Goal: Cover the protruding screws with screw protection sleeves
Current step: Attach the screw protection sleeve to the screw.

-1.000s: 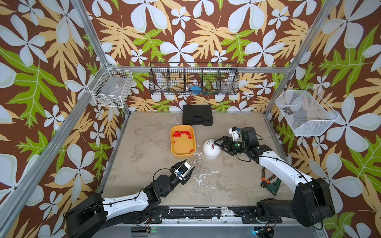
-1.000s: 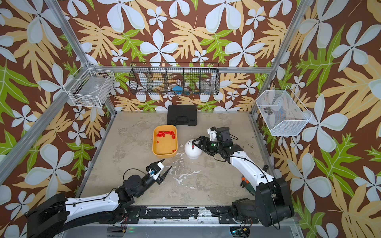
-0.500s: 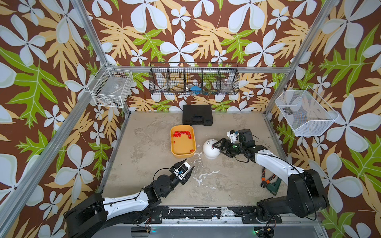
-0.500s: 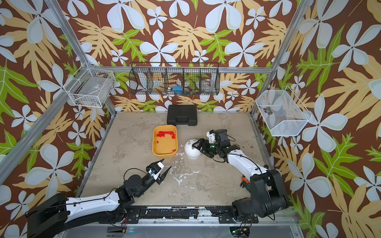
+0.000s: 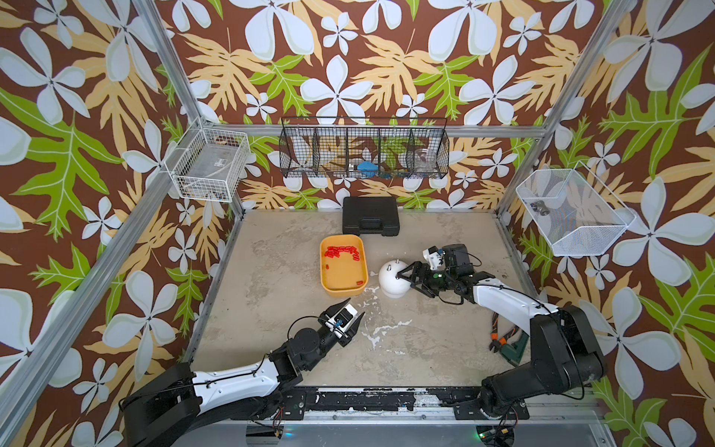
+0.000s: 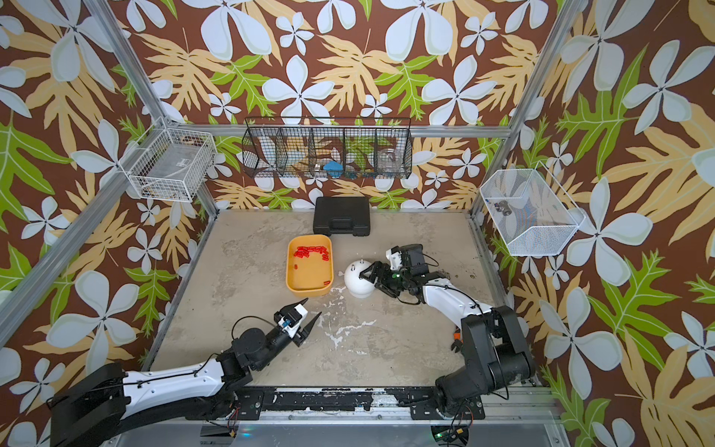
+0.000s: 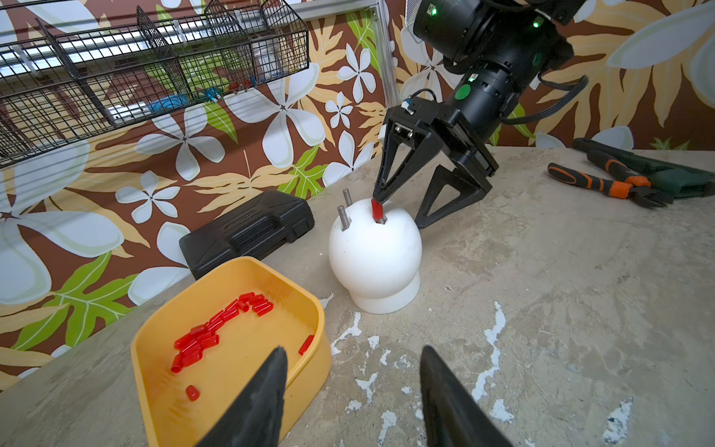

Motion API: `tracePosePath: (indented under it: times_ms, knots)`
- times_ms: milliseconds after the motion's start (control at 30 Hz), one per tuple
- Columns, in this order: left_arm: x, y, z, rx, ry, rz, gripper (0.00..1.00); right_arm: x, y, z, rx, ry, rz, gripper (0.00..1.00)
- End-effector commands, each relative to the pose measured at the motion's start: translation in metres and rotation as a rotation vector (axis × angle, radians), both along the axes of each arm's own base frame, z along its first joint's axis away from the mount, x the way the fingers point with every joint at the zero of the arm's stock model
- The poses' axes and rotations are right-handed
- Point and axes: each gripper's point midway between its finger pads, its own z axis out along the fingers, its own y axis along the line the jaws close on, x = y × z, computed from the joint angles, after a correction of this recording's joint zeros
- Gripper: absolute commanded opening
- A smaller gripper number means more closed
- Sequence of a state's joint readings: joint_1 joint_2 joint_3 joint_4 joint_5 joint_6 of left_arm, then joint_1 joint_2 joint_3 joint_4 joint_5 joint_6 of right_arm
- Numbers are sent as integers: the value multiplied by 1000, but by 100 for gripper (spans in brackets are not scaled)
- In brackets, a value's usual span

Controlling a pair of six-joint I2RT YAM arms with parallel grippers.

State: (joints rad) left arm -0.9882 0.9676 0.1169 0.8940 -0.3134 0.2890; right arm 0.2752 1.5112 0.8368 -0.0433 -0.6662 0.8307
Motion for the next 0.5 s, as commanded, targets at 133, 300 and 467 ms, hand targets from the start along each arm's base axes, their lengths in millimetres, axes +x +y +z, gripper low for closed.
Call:
tracePosePath:
  times_ms: [133,300,467]
  knots:
    - [2,1,6,-20,-10,11,56,-2,-3,7,-20,-2,-11,83]
    - [5,7,16,-89,0,40,59,9,-6,52,-12,-127,-33,88]
    - [44,23,48,-353,212,81,65,17,-21,90,-86,-259,-91,89]
